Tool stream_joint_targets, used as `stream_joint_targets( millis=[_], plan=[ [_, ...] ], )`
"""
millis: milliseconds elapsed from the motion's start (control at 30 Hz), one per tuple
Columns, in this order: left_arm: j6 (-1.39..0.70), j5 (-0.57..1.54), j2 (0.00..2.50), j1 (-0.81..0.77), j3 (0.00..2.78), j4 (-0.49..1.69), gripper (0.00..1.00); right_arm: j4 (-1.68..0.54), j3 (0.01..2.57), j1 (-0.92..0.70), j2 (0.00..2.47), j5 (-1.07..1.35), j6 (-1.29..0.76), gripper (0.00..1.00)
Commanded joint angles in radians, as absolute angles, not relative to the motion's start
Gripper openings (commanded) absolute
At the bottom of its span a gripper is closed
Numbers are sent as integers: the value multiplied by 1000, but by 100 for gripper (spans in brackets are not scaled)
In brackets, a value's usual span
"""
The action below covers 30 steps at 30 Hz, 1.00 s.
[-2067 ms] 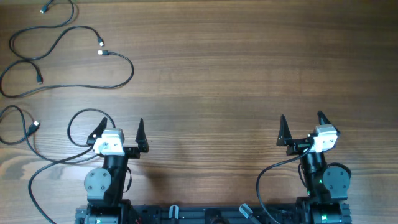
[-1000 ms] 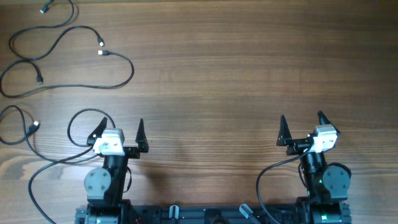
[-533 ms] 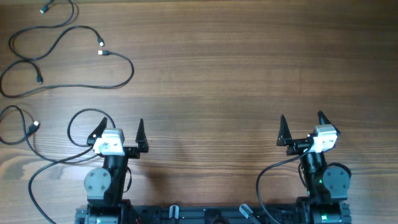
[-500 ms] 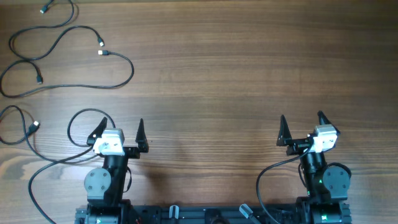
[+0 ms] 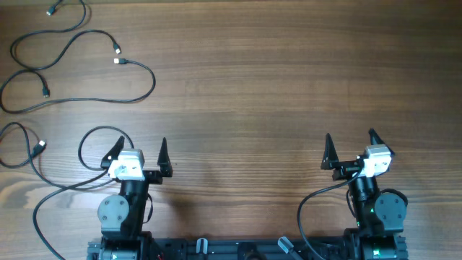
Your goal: Untangle cables
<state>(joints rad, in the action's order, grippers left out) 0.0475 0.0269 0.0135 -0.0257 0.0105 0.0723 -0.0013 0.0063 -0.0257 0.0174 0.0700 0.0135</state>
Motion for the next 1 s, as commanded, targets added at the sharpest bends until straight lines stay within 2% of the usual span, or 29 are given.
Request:
stream_joint_targets(
  millis=[0,967],
  plan=[
    [49,17,3,-24,6,76,100,0,5,-29,4,60,26,100],
    [49,17,3,-24,6,76,100,-1,6,-28,4,57,27,100]
  ],
)
